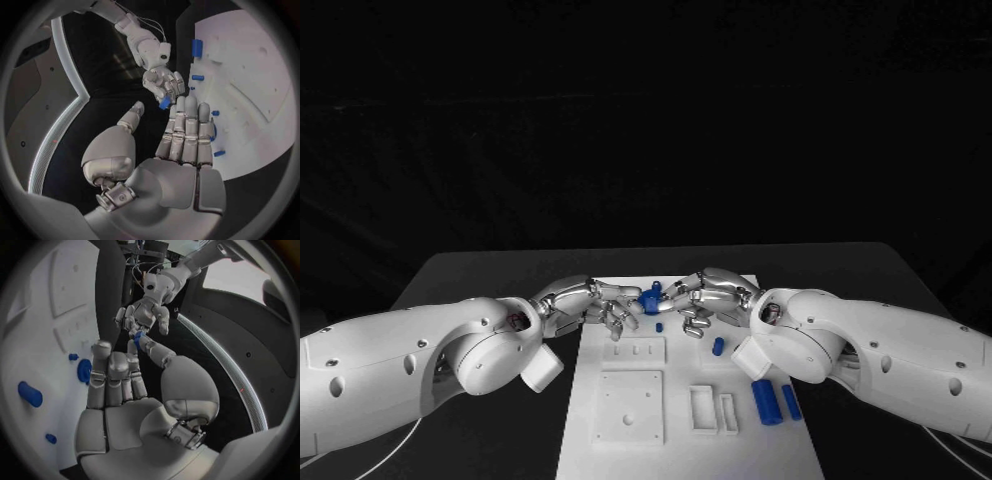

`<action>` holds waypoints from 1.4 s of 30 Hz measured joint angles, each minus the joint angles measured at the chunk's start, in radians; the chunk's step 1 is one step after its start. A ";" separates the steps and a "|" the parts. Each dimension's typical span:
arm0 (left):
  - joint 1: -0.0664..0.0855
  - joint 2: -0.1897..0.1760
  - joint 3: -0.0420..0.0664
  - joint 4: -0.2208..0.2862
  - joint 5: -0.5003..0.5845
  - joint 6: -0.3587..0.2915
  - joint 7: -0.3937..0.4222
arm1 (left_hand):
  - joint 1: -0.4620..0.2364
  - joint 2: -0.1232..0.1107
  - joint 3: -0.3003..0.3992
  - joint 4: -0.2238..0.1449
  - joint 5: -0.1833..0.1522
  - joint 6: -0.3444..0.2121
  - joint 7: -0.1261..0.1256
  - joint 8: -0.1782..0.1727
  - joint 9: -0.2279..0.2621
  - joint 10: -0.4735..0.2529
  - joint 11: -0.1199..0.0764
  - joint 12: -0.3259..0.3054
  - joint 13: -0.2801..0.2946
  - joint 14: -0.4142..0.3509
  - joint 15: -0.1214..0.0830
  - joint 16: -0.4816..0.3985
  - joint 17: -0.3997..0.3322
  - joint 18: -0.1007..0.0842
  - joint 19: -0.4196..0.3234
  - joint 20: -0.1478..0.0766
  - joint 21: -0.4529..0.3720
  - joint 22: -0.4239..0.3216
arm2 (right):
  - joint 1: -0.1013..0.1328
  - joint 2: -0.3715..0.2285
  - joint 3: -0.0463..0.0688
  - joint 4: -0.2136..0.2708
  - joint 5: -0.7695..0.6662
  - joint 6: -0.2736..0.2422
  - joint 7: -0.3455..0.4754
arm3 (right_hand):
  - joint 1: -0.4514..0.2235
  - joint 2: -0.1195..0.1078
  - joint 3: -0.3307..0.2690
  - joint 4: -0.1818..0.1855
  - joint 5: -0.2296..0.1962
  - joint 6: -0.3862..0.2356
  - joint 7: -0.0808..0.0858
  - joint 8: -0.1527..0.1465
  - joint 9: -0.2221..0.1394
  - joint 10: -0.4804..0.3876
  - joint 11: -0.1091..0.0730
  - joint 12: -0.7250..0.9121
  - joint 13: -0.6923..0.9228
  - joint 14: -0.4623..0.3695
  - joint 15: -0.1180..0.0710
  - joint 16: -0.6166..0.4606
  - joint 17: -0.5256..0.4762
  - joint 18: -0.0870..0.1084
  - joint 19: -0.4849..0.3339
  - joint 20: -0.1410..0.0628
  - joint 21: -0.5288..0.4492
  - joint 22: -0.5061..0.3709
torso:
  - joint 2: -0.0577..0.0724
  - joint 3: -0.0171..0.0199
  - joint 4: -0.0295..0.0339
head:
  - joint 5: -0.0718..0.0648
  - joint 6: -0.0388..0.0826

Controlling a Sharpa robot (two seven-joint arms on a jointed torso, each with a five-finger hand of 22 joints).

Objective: Assemble the parts on the task board

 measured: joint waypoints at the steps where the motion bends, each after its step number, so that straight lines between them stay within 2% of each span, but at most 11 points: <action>1: 0.000 0.000 0.000 0.001 0.004 0.000 -0.004 | -0.002 0.008 0.000 0.001 0.000 0.000 0.000 0.001 -0.002 0.000 0.000 -0.005 -0.001 0.002 -0.002 0.000 0.000 0.000 0.000 0.000 0.000 0.000 | 0.000 0.000 0.000 0.000 0.009 0.005 -0.002 | 0.000 0.000 0.000 0.000 0.000 -0.002 -0.001 0.000 0.000 0.000 0.000 0.000 0.001 0.000 0.000 0.000 0.000 0.000 0.000 0.000 0.000 0.000 | 0.000 -0.0001 0.0001 | 0.000 0.000; 17: 0.000 0.006 0.000 0.002 0.018 0.009 -0.049 | 0.011 0.010 -0.007 -0.017 0.000 0.000 0.000 0.001 -0.016 0.010 -0.002 -0.022 -0.007 0.009 -0.002 0.000 -0.003 0.000 0.007 0.000 0.000 -0.004 | 0.001 0.002 0.000 0.000 0.080 0.083 -0.037 | -0.001 0.001 0.002 -0.004 -0.001 -0.006 -0.003 0.000 0.000 0.000 0.000 0.000 0.002 -0.001 0.001 0.000 0.000 0.000 -0.001 0.002 0.000 0.000 | 0.000 -0.0006 0.0012 | 0.001 -0.005; 21: 0.000 0.007 0.000 0.002 0.012 0.018 -0.054 | 0.032 0.017 -0.007 -0.037 0.011 0.004 -0.004 0.007 -0.022 0.017 -0.004 -0.027 -0.009 0.009 -0.002 0.000 -0.004 0.000 0.007 0.000 0.000 -0.005 | 0.001 0.004 0.000 -0.001 0.084 0.096 -0.043 | -0.001 0.001 0.002 -0.004 0.003 -0.007 -0.002 0.000 0.000 0.000 0.000 0.000 0.003 -0.001 0.001 0.000 0.000 0.000 -0.001 0.002 0.000 0.000 | 0.000 -0.0006 0.0012 | 0.001 -0.006; 23: 0.000 0.007 0.000 0.003 0.007 0.024 -0.056 | 0.041 0.020 -0.007 -0.039 0.017 0.004 -0.004 0.007 -0.024 0.022 0.000 -0.028 -0.009 0.009 -0.002 0.000 -0.004 0.000 0.007 0.000 0.000 -0.005 | 0.001 0.005 0.000 -0.004 0.085 0.100 -0.046 | -0.001 0.001 0.001 -0.004 0.003 -0.007 -0.002 0.000 0.000 0.000 0.000 0.000 0.003 -0.001 0.001 0.000 0.000 0.000 -0.001 0.002 0.000 0.000 | 0.000 -0.0006 0.0012 | 0.001 -0.007; 26: 0.000 0.007 0.000 0.005 -0.001 0.034 -0.059 | 0.044 0.023 -0.010 -0.041 0.027 0.013 -0.010 0.015 -0.027 0.034 -0.005 -0.028 -0.009 0.009 -0.002 0.000 -0.004 -0.001 0.007 0.000 0.000 -0.006 | 0.001 0.007 0.000 -0.005 0.086 0.104 -0.049 | -0.001 0.001 0.003 -0.006 0.003 -0.007 -0.002 0.000 0.000 0.000 0.000 0.000 0.003 -0.001 0.001 0.000 0.000 0.000 -0.001 0.002 0.000 0.000 | 0.000 -0.0006 0.0012 | 0.001 -0.009; 28: 0.000 0.007 0.000 0.006 -0.005 0.038 -0.060 | 0.049 0.027 -0.010 -0.041 0.040 0.019 -0.011 0.020 -0.028 0.038 -0.009 -0.028 -0.009 0.009 -0.002 0.000 -0.004 -0.001 0.007 0.000 0.000 -0.007 | 0.001 0.008 0.000 -0.006 0.088 0.106 -0.052 | -0.003 0.002 0.003 -0.008 0.003 -0.007 -0.001 0.000 0.000 0.000 0.000 0.000 0.003 -0.002 0.002 0.000 0.000 0.000 -0.001 0.002 0.000 0.000 | 0.000 -0.0006 0.0012 | 0.001 -0.009; 31: 0.000 0.008 0.000 0.006 -0.010 0.046 -0.061 | 0.059 0.038 -0.013 -0.045 0.086 0.031 -0.016 0.028 -0.034 0.054 -0.012 -0.034 -0.008 0.009 -0.002 0.000 -0.004 -0.001 0.007 0.000 0.007 -0.008 | 0.001 0.009 0.000 -0.003 0.092 0.107 -0.056 | -0.005 0.005 0.003 -0.008 0.003 -0.007 -0.001 -0.001 0.000 0.000 0.000 0.000 0.004 -0.002 0.002 0.000 0.001 0.000 -0.003 0.004 0.000 0.000 | 0.000 -0.0006 0.0012 | 0.001 -0.010; 34: 0.000 0.008 0.000 0.007 -0.013 0.054 -0.062 | 0.060 0.039 -0.013 -0.045 0.098 0.032 -0.017 0.028 -0.035 0.056 -0.013 -0.034 -0.008 0.009 -0.002 0.000 -0.004 -0.001 0.007 0.000 0.008 -0.009 | 0.001 0.010 0.000 -0.003 0.093 0.109 -0.060 | -0.005 0.005 0.003 -0.008 0.003 -0.008 -0.001 -0.003 0.000 0.000 0.000 0.000 0.004 -0.002 0.002 0.000 0.000 0.000 -0.003 0.004 0.000 0.000 | 0.000 -0.0003 0.0011 | 0.001 -0.011; 38: 0.000 0.008 0.000 0.008 -0.017 0.060 -0.062 | 0.069 0.047 -0.017 -0.048 0.138 0.047 -0.021 0.035 -0.039 0.072 -0.018 -0.034 -0.007 0.009 -0.002 0.000 -0.004 -0.001 0.007 0.000 0.008 -0.010 | 0.001 0.010 0.000 -0.004 0.093 0.111 -0.064 | -0.005 0.005 0.004 -0.009 0.003 -0.008 -0.001 -0.005 0.000 -0.001 0.001 0.000 0.004 -0.002 0.002 0.000 0.000 0.000 -0.003 0.004 0.000 0.000 | 0.000 -0.0001 0.0006 | 0.002 -0.011; 42: 0.000 0.008 0.000 0.008 -0.019 0.064 -0.063 | 0.077 0.055 -0.017 -0.048 0.153 0.047 -0.021 0.040 -0.042 0.075 -0.022 -0.034 -0.007 0.018 -0.004 0.000 -0.004 -0.001 0.007 0.000 0.008 -0.010 | 0.001 0.012 0.000 -0.005 0.090 0.112 -0.069 | -0.006 0.005 0.007 -0.012 0.007 -0.008 -0.001 -0.006 0.008 -0.006 0.001 0.000 0.005 -0.003 0.003 0.000 0.000 0.000 -0.003 0.004 0.000 0.000 | 0.000 -0.0001 0.0006 | 0.000 -0.010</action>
